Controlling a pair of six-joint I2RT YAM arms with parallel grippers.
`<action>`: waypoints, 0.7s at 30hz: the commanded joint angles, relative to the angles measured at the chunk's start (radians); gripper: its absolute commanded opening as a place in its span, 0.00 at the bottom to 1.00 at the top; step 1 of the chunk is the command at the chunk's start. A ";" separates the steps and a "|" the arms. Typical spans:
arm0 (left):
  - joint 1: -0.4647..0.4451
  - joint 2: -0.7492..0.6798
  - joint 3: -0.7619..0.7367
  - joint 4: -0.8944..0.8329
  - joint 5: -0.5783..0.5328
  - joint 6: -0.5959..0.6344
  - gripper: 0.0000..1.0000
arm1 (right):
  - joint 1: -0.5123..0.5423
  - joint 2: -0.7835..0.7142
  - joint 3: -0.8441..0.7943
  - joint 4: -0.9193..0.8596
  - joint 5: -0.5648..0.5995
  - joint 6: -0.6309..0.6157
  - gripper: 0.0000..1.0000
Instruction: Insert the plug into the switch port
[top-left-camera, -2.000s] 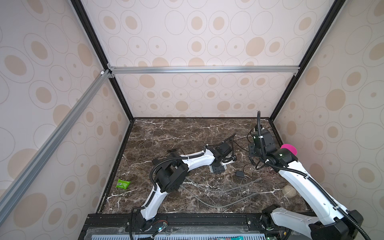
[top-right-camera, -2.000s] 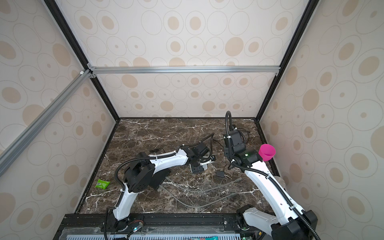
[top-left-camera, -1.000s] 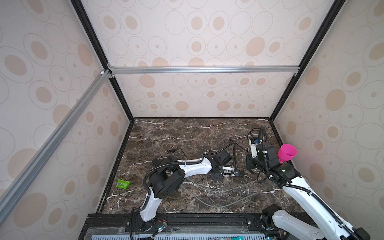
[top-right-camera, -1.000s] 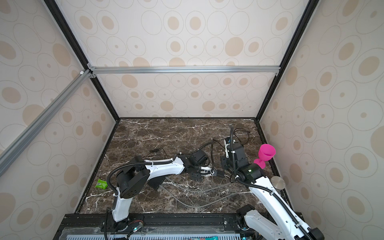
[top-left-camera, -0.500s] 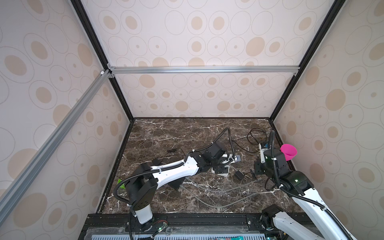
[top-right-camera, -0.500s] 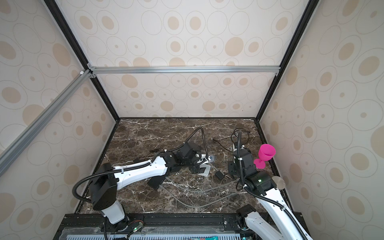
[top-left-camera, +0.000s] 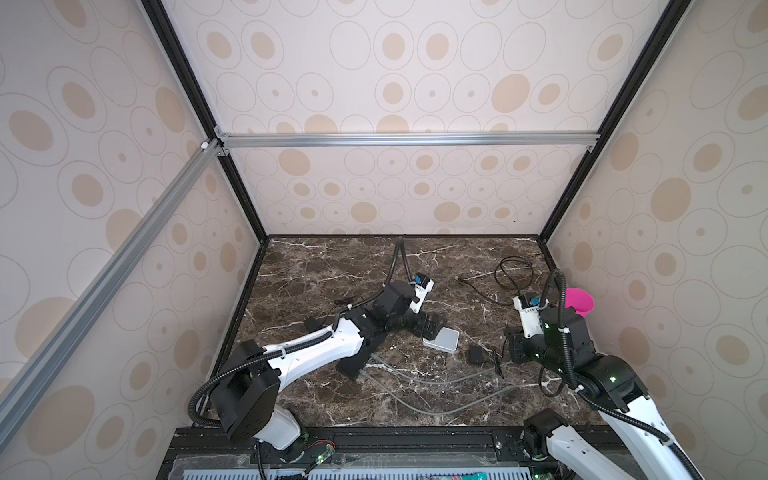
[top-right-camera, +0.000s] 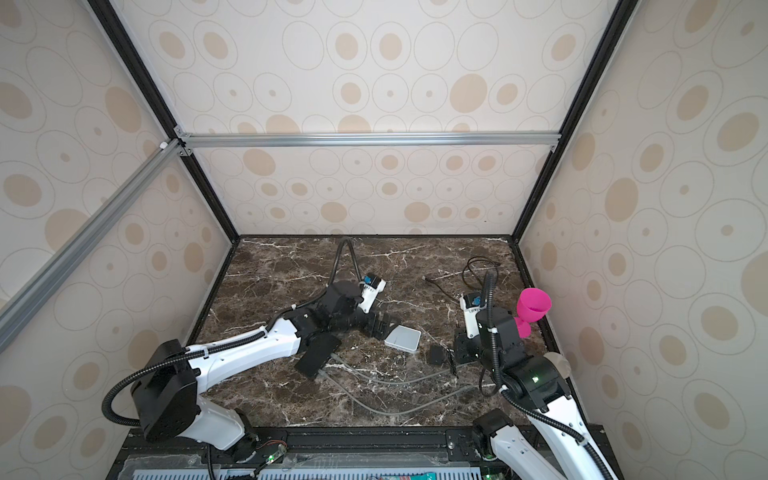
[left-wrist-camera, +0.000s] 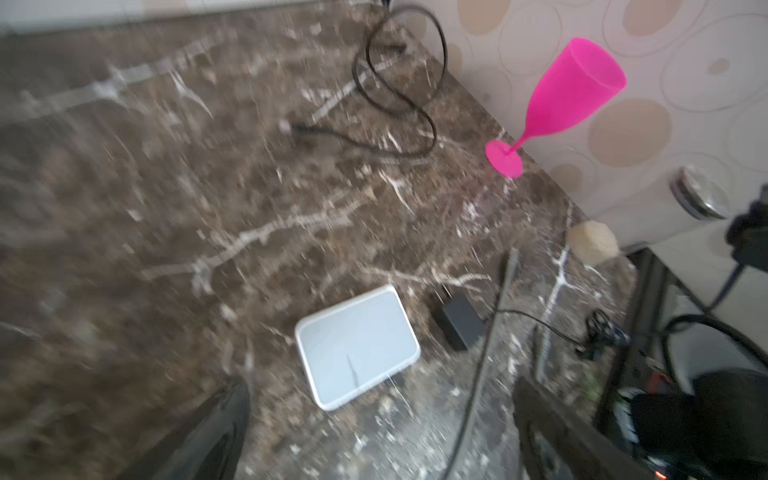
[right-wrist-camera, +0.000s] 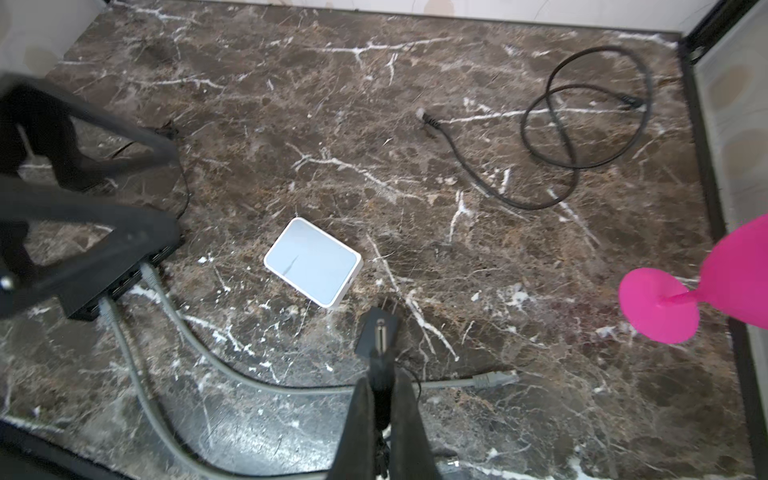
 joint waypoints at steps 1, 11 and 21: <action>-0.008 -0.045 -0.134 0.166 0.102 -0.337 0.98 | -0.004 0.081 0.024 -0.013 -0.167 0.043 0.00; -0.065 -0.002 -0.241 0.153 0.102 -0.460 0.98 | 0.004 0.297 -0.085 -0.004 -0.351 0.161 0.00; -0.070 0.045 -0.259 0.240 0.114 -0.463 0.98 | 0.089 0.345 -0.201 0.129 -0.265 0.328 0.00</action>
